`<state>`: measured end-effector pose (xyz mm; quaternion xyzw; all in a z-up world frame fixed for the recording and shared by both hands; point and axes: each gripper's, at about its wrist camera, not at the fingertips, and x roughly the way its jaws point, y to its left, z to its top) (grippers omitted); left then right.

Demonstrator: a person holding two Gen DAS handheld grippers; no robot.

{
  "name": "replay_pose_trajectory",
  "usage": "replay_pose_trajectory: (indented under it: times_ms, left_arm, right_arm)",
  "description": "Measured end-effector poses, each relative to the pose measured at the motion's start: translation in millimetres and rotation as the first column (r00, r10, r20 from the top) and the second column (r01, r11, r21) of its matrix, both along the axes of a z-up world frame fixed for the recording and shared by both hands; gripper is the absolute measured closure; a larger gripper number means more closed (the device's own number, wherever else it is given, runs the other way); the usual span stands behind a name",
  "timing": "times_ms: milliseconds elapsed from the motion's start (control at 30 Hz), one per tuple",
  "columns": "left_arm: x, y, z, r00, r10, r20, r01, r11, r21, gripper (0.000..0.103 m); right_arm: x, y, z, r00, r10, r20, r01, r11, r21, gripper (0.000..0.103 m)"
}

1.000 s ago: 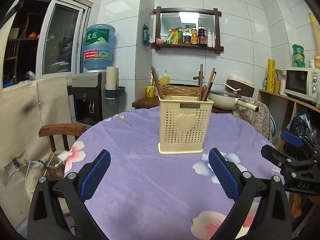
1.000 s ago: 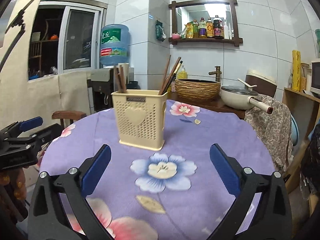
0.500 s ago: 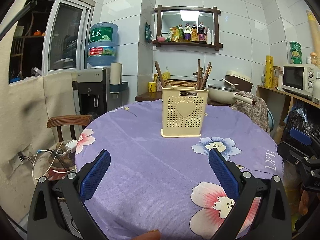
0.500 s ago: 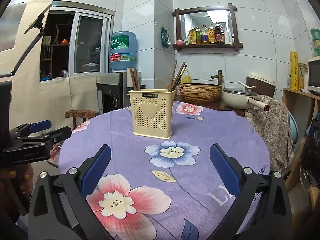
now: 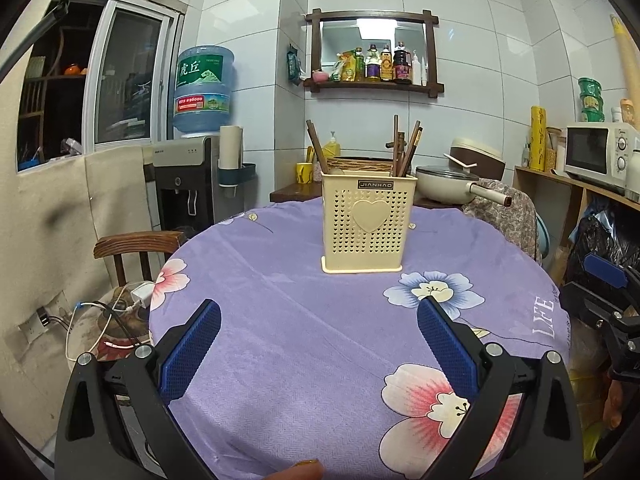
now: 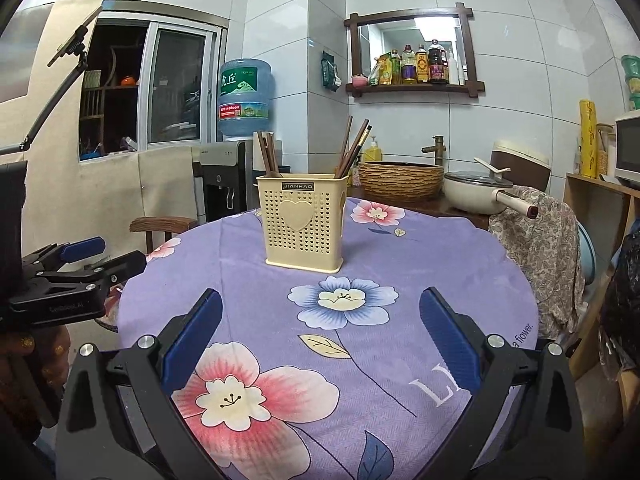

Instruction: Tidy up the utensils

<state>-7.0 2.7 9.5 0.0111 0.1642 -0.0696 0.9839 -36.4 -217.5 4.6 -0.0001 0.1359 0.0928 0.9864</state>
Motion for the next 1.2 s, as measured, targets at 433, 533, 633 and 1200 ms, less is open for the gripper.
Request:
replay_pose_trajectory:
  times_ms: [433,533,633,1200]
  left_arm:
    - [5.3,2.8,-0.7,1.000,0.012,-0.022,-0.012,1.000,-0.006,0.006]
    - [5.2,2.4,0.2,1.000,0.011,-0.016,-0.011,1.000,-0.003,0.006]
    - [4.8,1.7,0.4,1.000,0.008,-0.016,-0.008,1.000,-0.003,0.006]
    - [4.0,0.2,0.6,1.000,0.015,-0.016,-0.015,1.000,0.004,0.006]
  right_arm:
    - [-0.1,0.2,-1.6,1.000,0.006,-0.003,-0.006,1.000,0.001,0.006]
    - [-0.4,0.4,-1.8,1.000,0.007,-0.005,-0.007,1.000,0.000,0.006]
    - [-1.0,0.5,-1.8,1.000,0.007,-0.002,-0.007,1.000,0.000,0.006]
    - [-2.4,-0.3,-3.1,1.000,0.006,-0.008,-0.006,1.000,0.002,0.006]
